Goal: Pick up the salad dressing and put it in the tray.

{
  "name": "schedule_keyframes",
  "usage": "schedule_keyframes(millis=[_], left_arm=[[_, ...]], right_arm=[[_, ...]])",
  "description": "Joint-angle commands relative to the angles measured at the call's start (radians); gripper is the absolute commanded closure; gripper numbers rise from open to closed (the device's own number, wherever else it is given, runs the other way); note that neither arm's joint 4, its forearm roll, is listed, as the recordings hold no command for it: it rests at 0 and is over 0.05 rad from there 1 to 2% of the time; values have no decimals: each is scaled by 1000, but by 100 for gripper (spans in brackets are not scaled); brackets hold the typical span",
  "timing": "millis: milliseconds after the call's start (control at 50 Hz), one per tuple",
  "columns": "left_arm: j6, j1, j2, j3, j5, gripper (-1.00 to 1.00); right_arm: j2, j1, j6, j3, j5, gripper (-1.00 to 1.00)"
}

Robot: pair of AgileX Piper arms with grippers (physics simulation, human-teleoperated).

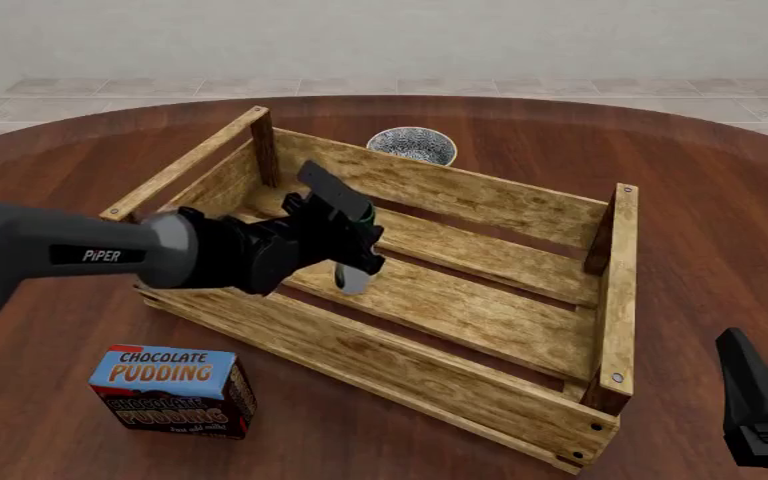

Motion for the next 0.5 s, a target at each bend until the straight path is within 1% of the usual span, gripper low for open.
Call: schedule_keyframes(millis=[20,160,180,280,500], left_arm=[[7,5,34,-7,6,100],[9,6,35,-5,4,100],[7,5,36,-6,6,-100],[-2,9,24,-4,11,-100],[9,14,-14,8,14,-100]], right_arm=[[0,0,0,0,0,-100],[0,0,0,0,0,-100],[0,0,0,0,0,-100],[0,0,0,0,0,-100],[0,0,0,0,0,-100]])
